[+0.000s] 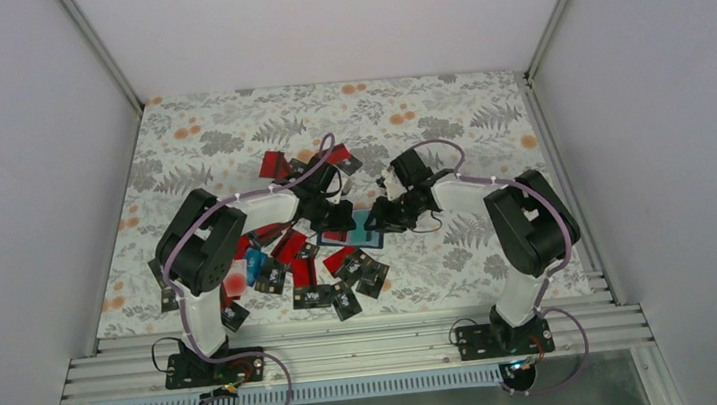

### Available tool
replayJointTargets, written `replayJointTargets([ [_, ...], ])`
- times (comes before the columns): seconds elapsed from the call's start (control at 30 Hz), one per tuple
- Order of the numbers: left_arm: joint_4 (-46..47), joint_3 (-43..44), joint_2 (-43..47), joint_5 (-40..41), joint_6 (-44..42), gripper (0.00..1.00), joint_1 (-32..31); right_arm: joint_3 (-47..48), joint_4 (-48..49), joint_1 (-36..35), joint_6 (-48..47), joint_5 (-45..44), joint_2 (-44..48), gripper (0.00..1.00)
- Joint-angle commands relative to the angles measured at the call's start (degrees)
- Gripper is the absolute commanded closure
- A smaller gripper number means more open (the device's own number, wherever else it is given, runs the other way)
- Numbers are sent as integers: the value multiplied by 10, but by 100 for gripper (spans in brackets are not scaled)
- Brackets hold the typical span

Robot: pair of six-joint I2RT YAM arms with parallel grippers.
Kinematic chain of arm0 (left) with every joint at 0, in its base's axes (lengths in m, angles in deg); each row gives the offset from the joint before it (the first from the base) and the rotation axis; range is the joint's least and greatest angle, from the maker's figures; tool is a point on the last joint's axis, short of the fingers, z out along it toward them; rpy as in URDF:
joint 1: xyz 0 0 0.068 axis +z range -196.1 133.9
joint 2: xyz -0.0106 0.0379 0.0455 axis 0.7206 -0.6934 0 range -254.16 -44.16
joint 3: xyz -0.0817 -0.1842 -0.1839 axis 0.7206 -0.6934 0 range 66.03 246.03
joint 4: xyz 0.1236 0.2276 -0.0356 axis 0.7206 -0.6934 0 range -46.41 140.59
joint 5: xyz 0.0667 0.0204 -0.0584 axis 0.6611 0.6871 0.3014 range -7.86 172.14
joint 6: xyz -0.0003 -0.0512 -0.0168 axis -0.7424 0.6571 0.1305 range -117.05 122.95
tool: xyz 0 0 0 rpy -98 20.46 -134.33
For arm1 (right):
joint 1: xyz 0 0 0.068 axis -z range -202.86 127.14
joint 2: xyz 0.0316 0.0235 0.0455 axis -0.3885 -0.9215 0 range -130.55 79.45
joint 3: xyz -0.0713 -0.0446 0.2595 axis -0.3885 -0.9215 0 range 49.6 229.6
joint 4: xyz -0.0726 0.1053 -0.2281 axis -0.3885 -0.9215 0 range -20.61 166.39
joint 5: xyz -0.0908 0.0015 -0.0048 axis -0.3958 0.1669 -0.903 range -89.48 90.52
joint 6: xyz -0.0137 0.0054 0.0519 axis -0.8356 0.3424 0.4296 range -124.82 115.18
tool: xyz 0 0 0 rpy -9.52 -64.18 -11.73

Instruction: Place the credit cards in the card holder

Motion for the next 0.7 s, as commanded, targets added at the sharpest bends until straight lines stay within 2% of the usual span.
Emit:
replayJointTargets([
  [0.0, -13, -2, -18, 10, 4, 98, -7, 24, -20, -14, -12, -12, -4, 70],
  [0.4, -86, 44, 57, 57, 5, 97, 0, 90, -46, -50, -13, -19, -32, 69],
  [0.67, -110, -38, 160, 107, 8, 97, 57, 165, -56, -81, -5, -13, -95, 68],
])
